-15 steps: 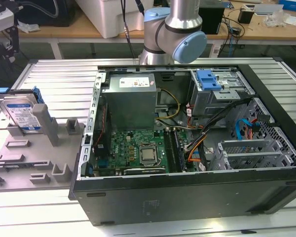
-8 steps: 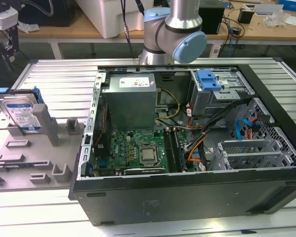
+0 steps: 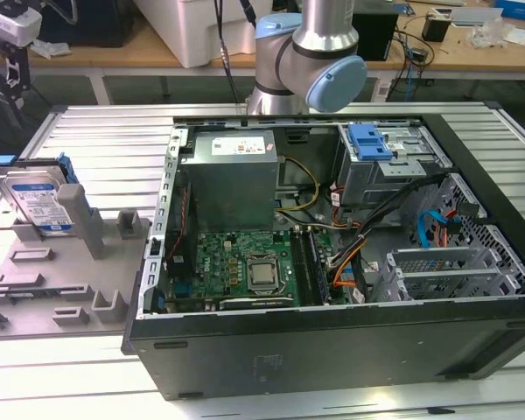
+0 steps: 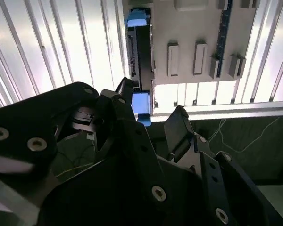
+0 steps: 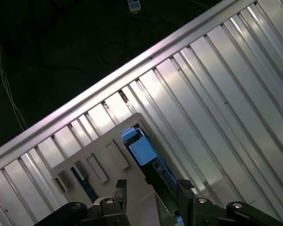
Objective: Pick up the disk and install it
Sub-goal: 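Pick up the disk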
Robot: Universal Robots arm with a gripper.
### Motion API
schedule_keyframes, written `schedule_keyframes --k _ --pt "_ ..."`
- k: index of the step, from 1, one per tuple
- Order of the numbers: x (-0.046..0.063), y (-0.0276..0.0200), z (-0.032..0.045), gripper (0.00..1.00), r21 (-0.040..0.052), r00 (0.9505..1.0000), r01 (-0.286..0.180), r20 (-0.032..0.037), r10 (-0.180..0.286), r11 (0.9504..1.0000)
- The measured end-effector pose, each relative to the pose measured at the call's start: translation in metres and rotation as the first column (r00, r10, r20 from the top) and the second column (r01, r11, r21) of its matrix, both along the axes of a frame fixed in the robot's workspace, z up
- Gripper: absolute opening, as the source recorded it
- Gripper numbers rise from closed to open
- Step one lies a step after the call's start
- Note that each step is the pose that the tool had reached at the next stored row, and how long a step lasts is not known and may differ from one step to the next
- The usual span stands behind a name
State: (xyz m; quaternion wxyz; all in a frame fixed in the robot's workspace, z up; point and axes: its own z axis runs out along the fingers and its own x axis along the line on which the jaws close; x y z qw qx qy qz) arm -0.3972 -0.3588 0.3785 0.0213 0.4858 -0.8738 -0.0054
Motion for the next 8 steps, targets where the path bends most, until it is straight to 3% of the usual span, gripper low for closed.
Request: schedule_keyframes --k 4,8 --pt "0.0000 0.0001 -0.0002 0.54 -0.0001 0.9984 -0.056 0.0000 0.056 0.9984" --pt "-0.0001 0.0004 -0.0004 0.54 -0.0001 0.9931 -0.117 0.0000 0.117 0.9931"
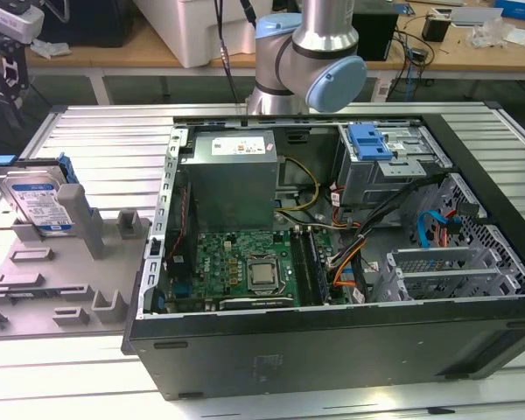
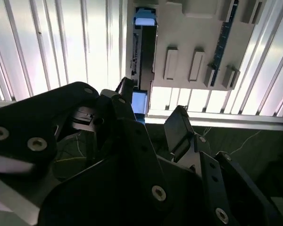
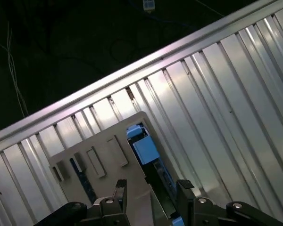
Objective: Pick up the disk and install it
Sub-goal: 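Pick up the disk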
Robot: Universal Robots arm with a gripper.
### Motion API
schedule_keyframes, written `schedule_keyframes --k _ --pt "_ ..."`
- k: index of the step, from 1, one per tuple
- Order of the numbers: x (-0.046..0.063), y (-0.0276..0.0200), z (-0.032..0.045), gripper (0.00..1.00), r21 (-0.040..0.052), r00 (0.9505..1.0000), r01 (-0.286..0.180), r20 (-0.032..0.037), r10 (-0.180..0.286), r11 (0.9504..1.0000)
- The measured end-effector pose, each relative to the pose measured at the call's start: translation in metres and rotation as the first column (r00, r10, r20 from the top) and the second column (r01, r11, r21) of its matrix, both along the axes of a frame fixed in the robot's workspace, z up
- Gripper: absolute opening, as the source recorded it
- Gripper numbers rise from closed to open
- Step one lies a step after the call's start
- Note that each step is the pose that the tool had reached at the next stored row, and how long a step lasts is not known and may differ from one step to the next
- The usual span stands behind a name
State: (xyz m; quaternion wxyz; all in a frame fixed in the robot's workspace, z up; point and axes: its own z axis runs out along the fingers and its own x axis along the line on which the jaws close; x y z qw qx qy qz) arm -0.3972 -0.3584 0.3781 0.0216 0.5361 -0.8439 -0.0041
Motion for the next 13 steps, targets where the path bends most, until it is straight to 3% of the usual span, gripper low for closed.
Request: schedule_keyframes --k 2,6,10,11,12,13 --pt "0.0000 0.0001 -0.0002 0.54 0.0000 0.9986 -0.053 0.0000 0.053 0.9986" --pt "0.0000 0.0003 -0.0005 0.54 0.0000 0.9894 -0.145 0.0000 0.145 0.9894" --pt "0.0000 0.0005 -0.0009 0.54 0.0000 0.9725 -0.233 0.0000 0.233 0.9725" --pt "0.0000 0.0005 -0.0009 0.54 0.0000 0.9678 -0.252 0.0000 0.252 0.9678" --pt "0.0000 0.0006 -0.0011 0.54 0.0000 0.9583 -0.286 0.0000 0.286 0.9583" --pt "0.0000 0.0007 -0.0013 0.54 0.0000 0.9429 -0.333 -0.0001 0.333 0.9429"
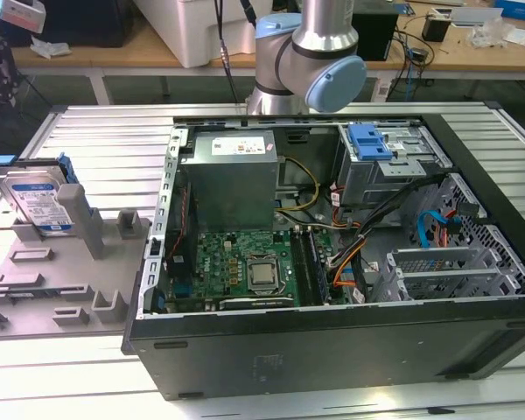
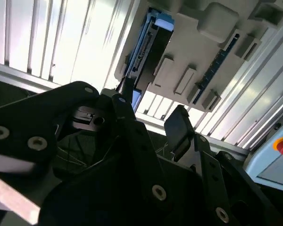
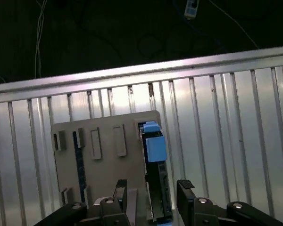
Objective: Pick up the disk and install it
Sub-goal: 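Pick up the disk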
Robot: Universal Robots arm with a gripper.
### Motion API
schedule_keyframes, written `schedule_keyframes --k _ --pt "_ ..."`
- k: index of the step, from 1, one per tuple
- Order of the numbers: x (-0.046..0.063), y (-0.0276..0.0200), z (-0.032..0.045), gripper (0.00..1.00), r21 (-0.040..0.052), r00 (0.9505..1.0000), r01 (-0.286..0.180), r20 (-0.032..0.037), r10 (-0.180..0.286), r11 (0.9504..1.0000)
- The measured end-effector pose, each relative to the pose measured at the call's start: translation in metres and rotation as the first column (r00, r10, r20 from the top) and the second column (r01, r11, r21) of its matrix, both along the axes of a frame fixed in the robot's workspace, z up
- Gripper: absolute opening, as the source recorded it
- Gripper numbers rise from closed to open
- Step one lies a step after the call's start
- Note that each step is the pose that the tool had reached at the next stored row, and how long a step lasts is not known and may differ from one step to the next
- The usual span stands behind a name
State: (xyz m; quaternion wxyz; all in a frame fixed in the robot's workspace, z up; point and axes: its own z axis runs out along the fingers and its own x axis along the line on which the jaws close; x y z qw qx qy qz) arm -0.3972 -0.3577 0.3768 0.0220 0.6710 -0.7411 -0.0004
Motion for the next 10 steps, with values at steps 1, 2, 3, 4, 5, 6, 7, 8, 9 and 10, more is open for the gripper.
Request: schedule_keyframes --k 1,2,3,4,5,6,7,8,9,10 --pt "-0.0001 0.0001 0.0000 0.54 -0.0003 0.9996 -0.028 0.0000 0.028 0.9996" --pt "-0.0001 0.0001 -0.0001 0.54 -0.0004 0.9996 -0.029 0.0000 0.029 0.9996" --pt "-0.0001 0.0000 -0.0001 0.54 -0.0005 0.9996 -0.029 0.0000 0.029 0.9996" --pt "-0.0001 0.0001 -0.0001 0.54 -0.0004 0.9996 -0.029 0.0001 0.029 0.9996" --pt "-0.0001 0.0000 -0.0001 0.54 -0.0004 0.9996 -0.029 0.0000 0.029 0.9996" --pt "-0.0004 0.0003 -0.0001 0.54 -0.0007 0.9996 -0.029 -0.0001 0.029 0.9996" --pt "-0.0007 0.0005 -0.0006 0.54 -0.0007 0.9995 -0.030 -0.0001 0.030 0.9995" --pt "-0.0013 0.0006 -0.0012 0.54 -0.0006 0.9995 -0.032 0.0000 0.032 0.9995" --pt "-0.0020 0.0007 -0.0020 0.54 -0.0007 0.9994 -0.034 0.0000 0.034 0.9994" --pt "-0.0027 0.0008 -0.0030 0.54 -0.0006 0.9994 -0.036 0.0001 0.036 0.9994"
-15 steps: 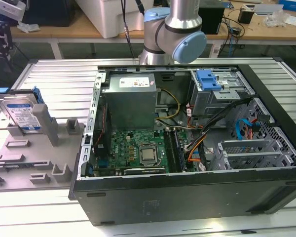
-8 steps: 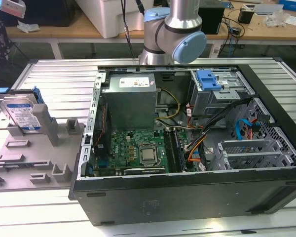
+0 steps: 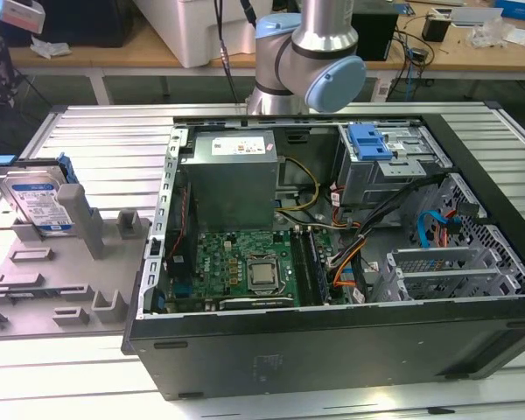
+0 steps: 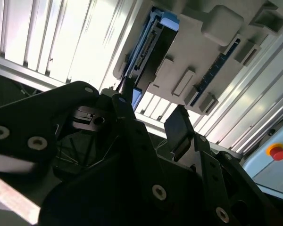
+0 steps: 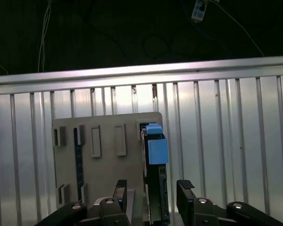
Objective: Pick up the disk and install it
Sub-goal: 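Pick up the disk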
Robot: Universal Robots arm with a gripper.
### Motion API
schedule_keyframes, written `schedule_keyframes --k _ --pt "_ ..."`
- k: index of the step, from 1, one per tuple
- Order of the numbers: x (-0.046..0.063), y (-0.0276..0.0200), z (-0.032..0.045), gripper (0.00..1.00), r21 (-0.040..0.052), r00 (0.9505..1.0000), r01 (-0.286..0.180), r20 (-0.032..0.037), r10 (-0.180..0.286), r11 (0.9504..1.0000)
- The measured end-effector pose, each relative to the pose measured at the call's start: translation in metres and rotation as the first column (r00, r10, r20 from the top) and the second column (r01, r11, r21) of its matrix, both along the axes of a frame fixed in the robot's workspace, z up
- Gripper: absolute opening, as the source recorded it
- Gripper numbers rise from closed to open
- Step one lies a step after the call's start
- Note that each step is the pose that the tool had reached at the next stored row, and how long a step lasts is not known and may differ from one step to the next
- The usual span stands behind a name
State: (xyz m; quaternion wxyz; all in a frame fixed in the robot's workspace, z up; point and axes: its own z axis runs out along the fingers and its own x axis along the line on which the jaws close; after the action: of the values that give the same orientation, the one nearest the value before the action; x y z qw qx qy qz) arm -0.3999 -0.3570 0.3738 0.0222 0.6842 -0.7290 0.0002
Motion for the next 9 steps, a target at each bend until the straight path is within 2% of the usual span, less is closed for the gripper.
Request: schedule_keyframes --k 9 --pt "-0.0043 0.0008 -0.0067 0.54 -0.0001 0.9999 -0.017 -0.0001 0.017 0.9999"
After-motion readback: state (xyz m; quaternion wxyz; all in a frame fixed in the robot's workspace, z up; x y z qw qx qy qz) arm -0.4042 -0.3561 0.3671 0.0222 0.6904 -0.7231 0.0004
